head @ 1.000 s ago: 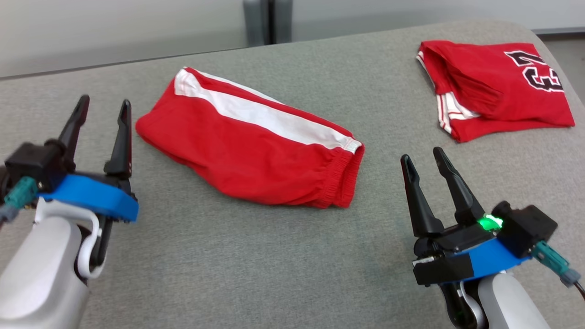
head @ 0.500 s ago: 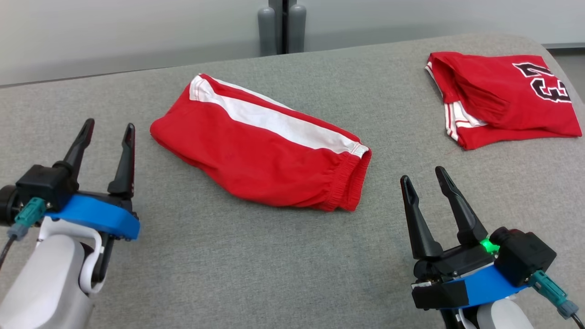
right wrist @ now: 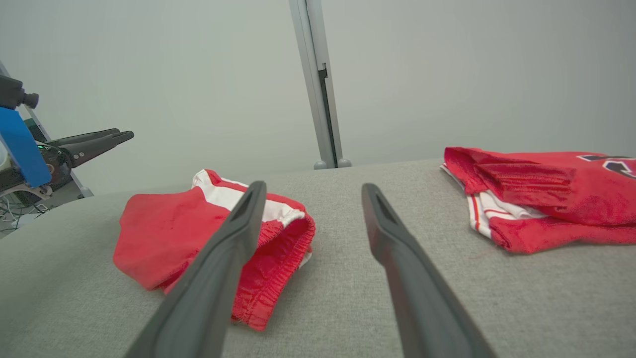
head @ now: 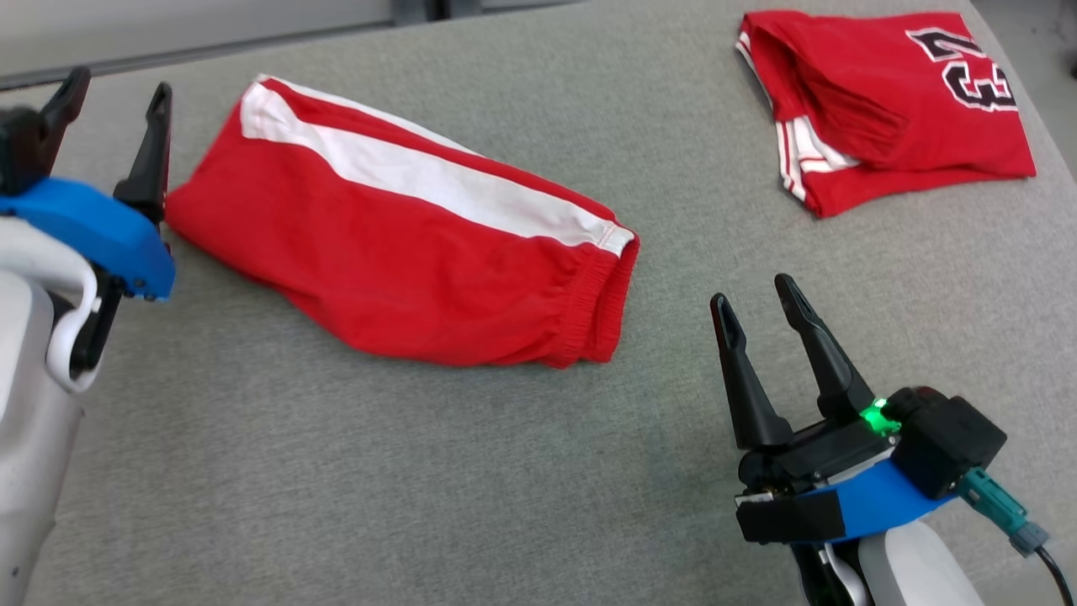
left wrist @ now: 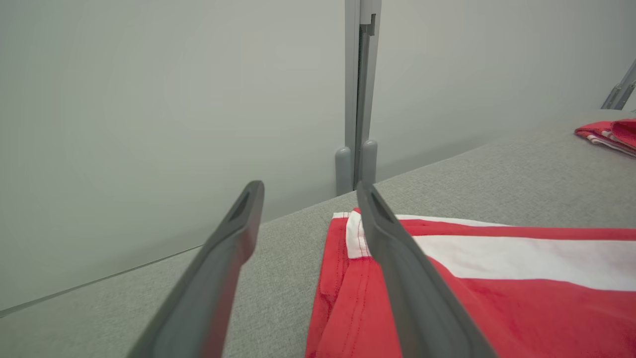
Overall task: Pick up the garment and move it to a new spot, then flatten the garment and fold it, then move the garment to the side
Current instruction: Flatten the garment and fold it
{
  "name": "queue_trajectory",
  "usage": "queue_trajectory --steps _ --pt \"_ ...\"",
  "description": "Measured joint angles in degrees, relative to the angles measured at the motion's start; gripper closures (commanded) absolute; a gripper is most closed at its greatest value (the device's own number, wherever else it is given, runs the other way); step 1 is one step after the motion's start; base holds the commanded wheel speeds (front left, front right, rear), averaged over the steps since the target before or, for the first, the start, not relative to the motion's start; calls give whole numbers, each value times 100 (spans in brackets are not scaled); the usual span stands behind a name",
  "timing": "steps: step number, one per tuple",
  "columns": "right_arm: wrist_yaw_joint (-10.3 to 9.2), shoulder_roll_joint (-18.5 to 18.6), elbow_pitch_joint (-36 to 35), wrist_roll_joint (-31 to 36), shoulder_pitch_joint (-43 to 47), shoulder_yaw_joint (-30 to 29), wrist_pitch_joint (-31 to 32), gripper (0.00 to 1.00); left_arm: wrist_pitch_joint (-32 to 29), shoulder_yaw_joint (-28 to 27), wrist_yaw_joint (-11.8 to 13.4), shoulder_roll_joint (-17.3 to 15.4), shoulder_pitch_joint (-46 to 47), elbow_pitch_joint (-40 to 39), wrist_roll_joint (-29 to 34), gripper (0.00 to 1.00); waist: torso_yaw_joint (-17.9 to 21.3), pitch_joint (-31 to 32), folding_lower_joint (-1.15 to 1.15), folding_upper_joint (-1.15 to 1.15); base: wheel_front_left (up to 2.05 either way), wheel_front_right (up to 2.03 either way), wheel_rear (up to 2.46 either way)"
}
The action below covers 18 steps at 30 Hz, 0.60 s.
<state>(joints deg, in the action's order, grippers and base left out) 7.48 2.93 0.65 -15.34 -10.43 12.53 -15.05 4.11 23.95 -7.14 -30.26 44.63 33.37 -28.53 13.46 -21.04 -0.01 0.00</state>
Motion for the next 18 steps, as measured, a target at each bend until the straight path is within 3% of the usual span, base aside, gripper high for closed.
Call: queue_trajectory --steps 12,18 --pt "0 -1 36 -146 -351 96 0 0 -1043 1345 -25 -397 712 608 -858 0 333 -523 0 0 0 0 0" --pt "0 -1 49 -157 -399 85 1 0 -1280 1718 -26 -593 741 882 -1209 0 379 -600 0 0 0 0 0"
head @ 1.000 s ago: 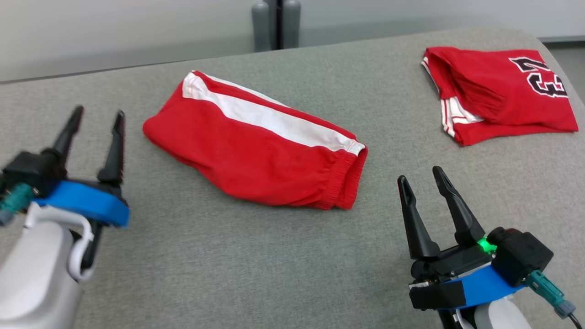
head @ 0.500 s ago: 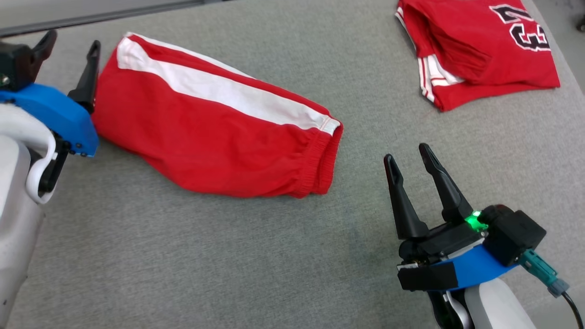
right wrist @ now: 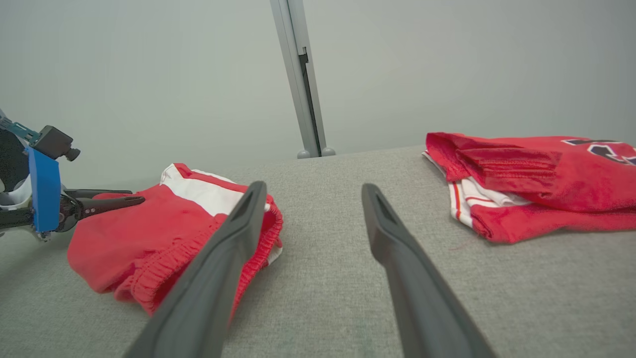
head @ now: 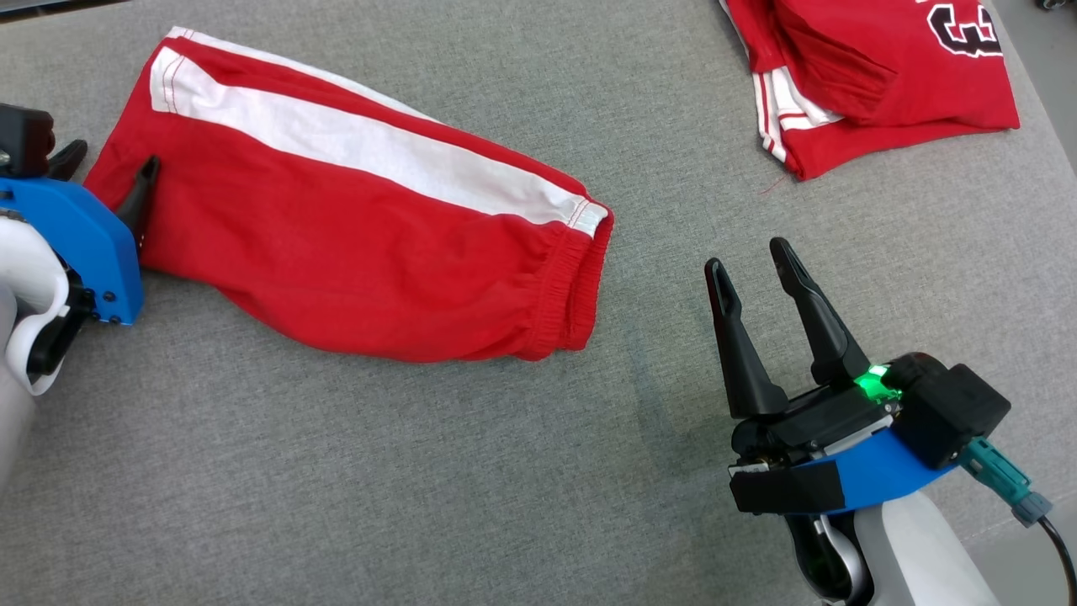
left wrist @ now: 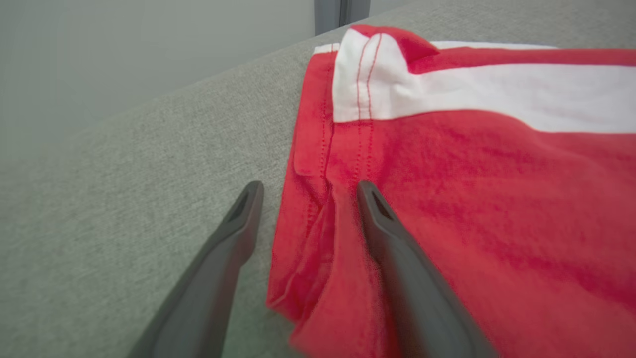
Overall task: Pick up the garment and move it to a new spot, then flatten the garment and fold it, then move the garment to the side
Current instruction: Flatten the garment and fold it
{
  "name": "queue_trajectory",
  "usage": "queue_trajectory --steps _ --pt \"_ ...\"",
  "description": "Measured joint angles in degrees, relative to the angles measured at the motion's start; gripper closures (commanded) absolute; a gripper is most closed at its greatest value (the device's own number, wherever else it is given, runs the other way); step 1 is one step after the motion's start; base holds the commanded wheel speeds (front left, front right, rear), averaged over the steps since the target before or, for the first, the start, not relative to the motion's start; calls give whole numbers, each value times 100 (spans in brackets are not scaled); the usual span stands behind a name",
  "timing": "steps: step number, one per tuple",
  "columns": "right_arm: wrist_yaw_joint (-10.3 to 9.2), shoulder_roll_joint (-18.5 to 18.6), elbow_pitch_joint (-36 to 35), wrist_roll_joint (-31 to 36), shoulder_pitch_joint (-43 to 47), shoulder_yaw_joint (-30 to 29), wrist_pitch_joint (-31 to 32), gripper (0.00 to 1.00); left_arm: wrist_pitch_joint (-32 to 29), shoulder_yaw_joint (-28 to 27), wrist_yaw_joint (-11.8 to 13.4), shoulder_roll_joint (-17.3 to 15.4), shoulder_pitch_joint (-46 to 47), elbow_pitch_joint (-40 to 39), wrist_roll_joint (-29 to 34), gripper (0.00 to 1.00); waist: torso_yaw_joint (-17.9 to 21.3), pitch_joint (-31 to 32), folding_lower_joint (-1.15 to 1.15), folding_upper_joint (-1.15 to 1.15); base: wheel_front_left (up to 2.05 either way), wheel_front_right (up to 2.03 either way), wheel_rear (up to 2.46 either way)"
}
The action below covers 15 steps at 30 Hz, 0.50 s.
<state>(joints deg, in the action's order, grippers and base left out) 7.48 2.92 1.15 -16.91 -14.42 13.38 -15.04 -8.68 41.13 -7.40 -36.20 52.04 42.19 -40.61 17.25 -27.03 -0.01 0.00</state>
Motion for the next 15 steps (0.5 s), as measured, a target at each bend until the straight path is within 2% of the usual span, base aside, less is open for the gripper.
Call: queue_trajectory --steps 10,11,12,13,15 --pt "0 0 40 -41 -47 14 0 0 -261 412 -3 -90 99 60 -721 0 11 -25 0 0 0 0 0" --pt "0 0 43 -41 -47 15 0 0 -322 447 -3 -97 103 40 -793 11 9 -16 1 0 0 0 0" --pt "0 0 47 -40 -47 15 0 0 -369 475 -2 -93 105 24 -907 64 2 -2 1 0 0 0 0" --pt "0 0 53 -38 -48 14 0 0 -389 509 -2 -89 105 14 -1004 98 -8 14 1 0 0 0 0" --pt "0 -1 65 -34 -47 34 -1 0 -420 613 -2 -85 110 -13 -1088 100 -28 58 1 0 0 0 0"
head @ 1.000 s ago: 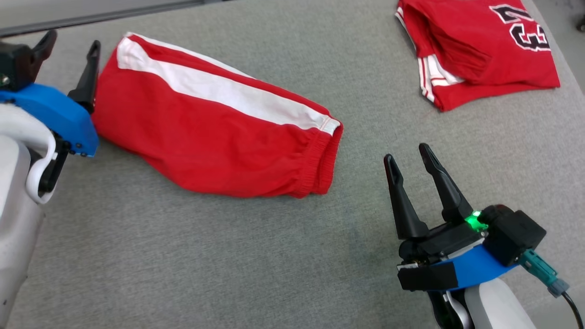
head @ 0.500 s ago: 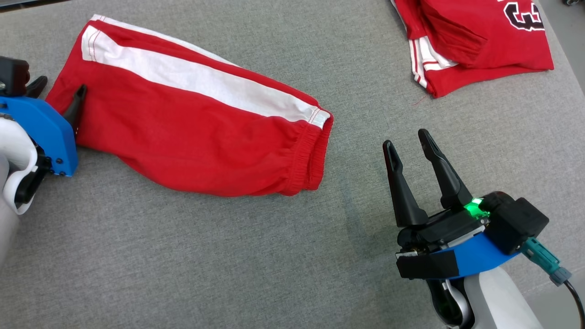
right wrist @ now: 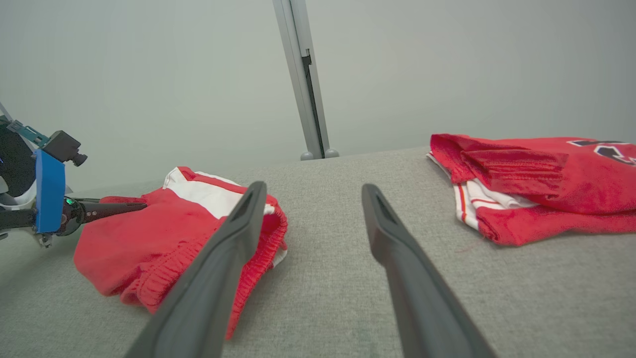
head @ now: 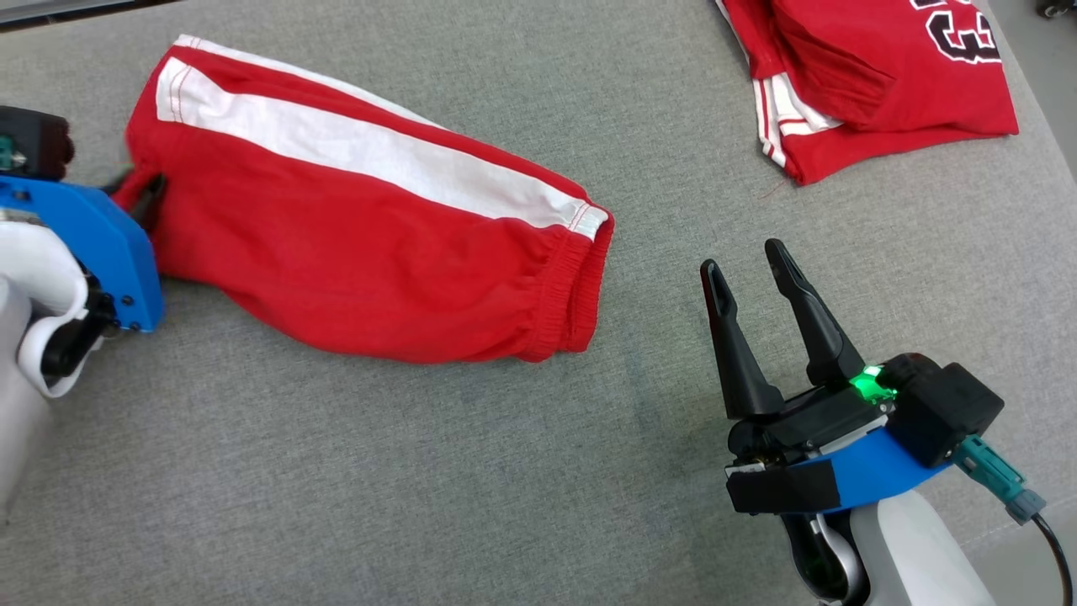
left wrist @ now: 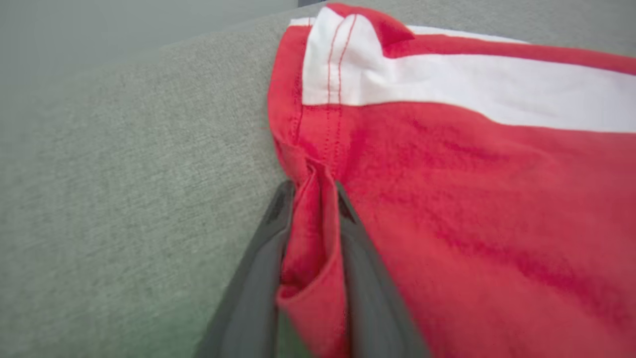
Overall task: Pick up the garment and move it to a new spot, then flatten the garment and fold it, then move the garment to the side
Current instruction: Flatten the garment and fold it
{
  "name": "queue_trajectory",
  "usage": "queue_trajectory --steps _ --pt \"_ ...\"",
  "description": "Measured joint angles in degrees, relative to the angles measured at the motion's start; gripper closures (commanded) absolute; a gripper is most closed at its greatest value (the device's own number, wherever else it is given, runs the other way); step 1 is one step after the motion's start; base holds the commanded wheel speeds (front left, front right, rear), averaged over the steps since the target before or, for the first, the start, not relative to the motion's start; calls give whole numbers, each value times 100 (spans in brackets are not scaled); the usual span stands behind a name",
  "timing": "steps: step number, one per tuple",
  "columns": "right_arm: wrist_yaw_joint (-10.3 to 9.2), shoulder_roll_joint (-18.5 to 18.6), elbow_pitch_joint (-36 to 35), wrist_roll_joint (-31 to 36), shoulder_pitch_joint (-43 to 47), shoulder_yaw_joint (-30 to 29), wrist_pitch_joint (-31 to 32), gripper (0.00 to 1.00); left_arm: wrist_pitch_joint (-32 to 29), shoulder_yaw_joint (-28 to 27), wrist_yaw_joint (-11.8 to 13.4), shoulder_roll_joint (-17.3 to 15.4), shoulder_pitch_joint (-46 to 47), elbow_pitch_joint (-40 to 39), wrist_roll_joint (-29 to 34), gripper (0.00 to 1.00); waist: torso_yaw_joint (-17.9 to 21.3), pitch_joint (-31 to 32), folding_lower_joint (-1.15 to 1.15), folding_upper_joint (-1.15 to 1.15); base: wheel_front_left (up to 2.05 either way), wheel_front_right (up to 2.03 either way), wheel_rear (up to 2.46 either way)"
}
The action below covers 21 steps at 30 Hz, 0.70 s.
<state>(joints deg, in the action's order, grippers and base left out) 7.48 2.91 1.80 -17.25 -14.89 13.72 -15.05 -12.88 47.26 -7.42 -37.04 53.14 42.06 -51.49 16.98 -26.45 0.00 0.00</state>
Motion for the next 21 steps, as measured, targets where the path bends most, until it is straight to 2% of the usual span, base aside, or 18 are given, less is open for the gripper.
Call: queue_trajectory --steps 6,15,21 --pt "0 1 69 3 27 15 1 0 238 204 -1 90 -109 -154 -256 100 -132 229 0 0 0 0 0" --pt "0 0 179 45 336 -218 0 0 1168 348 0 194 -608 -474 -398 100 -639 844 1 0 0 0 0" --pt "0 -2 254 46 569 -382 1 0 1667 322 186 301 -1278 -755 -512 100 -976 1165 1 0 0 0 0"
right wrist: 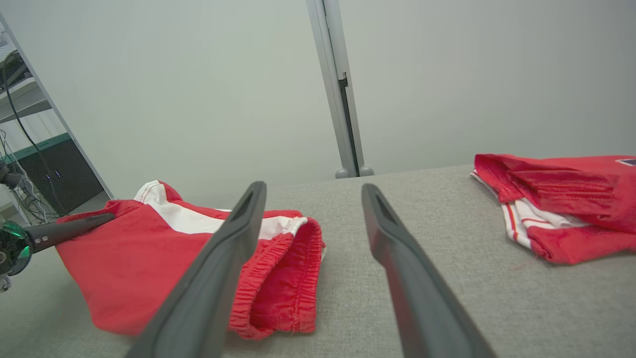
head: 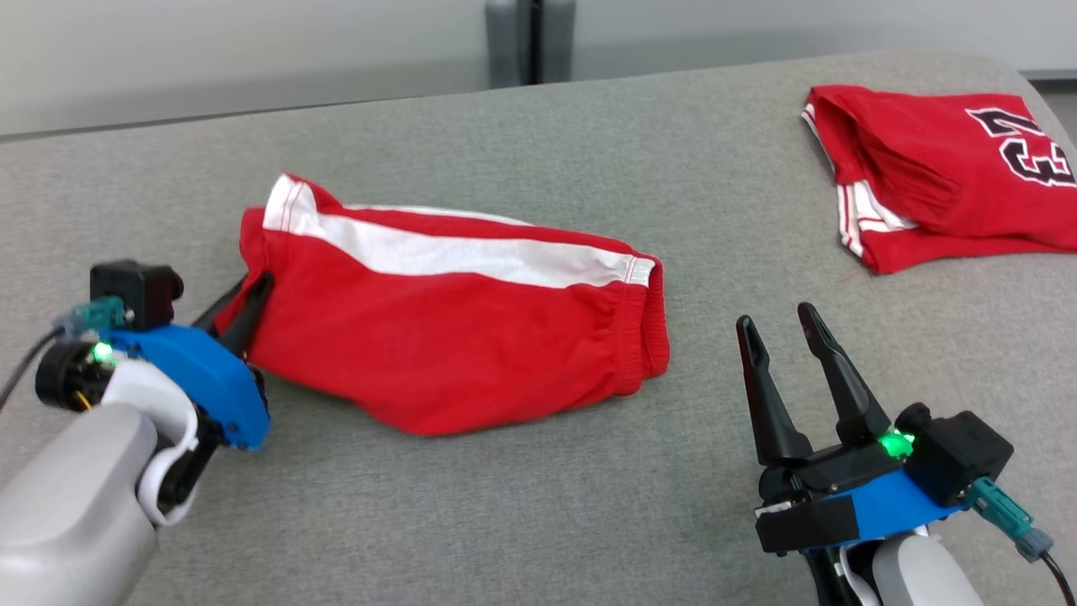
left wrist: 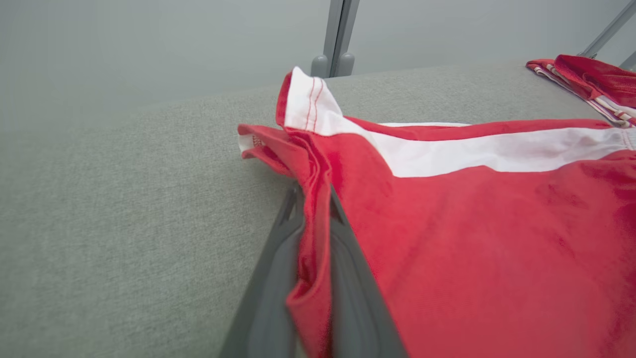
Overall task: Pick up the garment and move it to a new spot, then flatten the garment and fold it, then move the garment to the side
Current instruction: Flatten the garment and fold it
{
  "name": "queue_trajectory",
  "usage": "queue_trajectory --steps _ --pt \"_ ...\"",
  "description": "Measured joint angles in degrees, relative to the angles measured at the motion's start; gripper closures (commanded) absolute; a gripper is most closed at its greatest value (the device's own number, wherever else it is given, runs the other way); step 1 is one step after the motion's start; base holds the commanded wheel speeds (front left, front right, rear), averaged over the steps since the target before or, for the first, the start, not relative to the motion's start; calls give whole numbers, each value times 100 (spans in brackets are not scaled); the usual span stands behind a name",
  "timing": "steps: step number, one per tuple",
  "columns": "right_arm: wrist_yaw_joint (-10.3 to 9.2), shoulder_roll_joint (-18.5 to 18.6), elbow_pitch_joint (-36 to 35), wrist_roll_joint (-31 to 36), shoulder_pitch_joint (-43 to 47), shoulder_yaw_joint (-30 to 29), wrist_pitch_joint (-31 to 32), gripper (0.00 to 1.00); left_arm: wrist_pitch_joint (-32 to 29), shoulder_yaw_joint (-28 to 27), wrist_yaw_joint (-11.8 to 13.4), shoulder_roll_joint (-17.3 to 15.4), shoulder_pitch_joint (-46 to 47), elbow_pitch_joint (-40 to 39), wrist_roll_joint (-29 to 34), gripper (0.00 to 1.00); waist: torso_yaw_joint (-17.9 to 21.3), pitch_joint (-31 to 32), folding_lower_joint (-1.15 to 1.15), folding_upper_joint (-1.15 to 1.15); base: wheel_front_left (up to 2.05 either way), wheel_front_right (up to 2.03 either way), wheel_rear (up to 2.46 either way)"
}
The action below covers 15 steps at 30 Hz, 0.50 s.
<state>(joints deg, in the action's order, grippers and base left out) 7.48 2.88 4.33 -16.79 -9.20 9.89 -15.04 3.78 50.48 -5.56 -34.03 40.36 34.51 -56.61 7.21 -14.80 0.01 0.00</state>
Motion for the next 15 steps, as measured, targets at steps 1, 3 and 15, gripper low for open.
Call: queue_trajectory --steps 1,3,15 --pt "0 0 12 0 35 -18 0 0 71 -10 48 -5 -116 -56 -30 100 -46 42 0 0 0 0 0" --pt "0 0 26 9 87 -68 -1 0 197 -26 145 8 -358 -189 -96 100 -144 116 0 0 0 0 0" --pt "0 -1 178 126 300 -143 -1 0 708 -8 624 220 -1264 -569 -215 0 -542 310 0 0 0 0 0"
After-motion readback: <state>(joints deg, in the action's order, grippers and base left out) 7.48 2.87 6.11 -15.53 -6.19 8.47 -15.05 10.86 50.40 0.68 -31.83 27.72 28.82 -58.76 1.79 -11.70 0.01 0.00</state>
